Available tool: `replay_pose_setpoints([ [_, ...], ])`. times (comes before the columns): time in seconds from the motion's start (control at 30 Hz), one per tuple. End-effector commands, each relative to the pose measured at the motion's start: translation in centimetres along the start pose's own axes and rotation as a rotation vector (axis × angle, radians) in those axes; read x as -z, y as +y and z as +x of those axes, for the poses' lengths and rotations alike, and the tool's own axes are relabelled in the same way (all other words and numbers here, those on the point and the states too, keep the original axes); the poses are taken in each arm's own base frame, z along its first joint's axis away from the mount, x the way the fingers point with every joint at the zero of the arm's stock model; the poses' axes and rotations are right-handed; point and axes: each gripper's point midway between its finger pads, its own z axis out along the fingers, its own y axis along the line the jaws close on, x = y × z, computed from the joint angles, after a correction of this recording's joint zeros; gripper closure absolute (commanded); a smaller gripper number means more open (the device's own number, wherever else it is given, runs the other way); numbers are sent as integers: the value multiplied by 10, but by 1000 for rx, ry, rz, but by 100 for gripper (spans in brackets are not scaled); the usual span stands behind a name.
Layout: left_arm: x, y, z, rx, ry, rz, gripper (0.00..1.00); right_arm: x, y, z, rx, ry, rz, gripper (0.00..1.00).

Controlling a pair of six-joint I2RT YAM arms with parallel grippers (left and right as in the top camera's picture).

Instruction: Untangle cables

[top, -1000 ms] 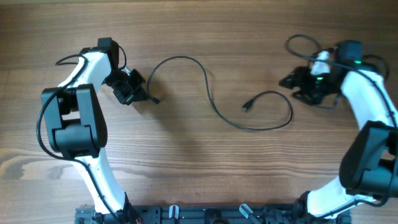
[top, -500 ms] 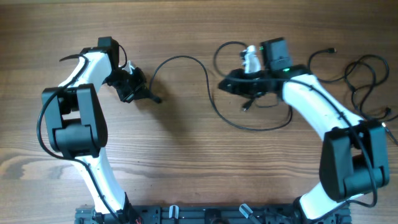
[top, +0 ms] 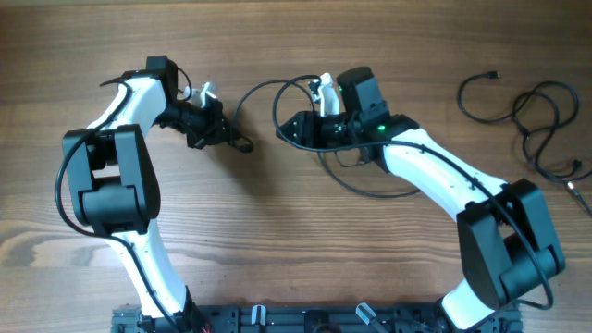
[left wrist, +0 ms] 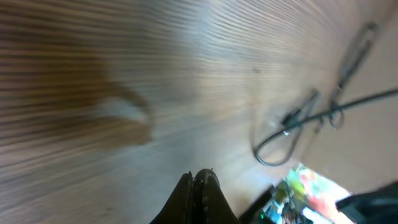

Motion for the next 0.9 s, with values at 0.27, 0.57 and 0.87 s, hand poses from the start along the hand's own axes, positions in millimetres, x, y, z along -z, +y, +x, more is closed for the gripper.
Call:
replay_pose_setpoints([
  [0.27, -5, -21, 7, -100, 32, 122, 96, -26, 6, 2, -121, -40, 9, 30],
  [0.57, -26, -39, 17, -182, 74, 113, 96, -36, 6, -6, -152, -96, 28, 19],
  [0.87, -38, -49, 25, -247, 101, 110, 96, -34, 2, -19, -169, -166, 52, 18],
])
